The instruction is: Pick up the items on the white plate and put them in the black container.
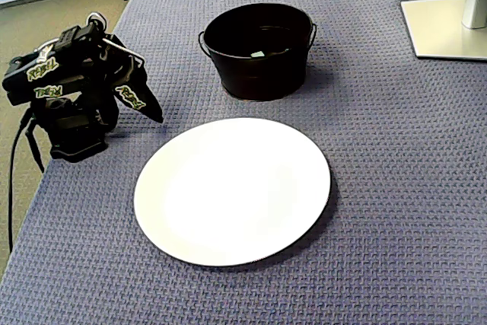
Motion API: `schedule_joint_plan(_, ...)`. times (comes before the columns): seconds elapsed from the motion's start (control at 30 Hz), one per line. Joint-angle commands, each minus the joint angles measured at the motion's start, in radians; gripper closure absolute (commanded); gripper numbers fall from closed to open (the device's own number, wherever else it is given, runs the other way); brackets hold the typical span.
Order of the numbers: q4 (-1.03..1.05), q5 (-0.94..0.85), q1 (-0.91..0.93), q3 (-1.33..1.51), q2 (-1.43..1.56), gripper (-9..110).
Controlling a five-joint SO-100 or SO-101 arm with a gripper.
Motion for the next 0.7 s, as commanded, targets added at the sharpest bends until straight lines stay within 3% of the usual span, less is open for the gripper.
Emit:
schedule_joint_plan(0.0,0.160,0.086,0.003,0.005,-0.005,99)
schedule_joint_plan(0.07,0.176,0.167,0.009,0.005,-0.005,96)
schedule_joint_plan(0.33,0.202,0.015,0.032,0.005,-0.005,91)
schedule_joint_plan(0.67,0.202,0.021,0.032,0.005,-0.005,91)
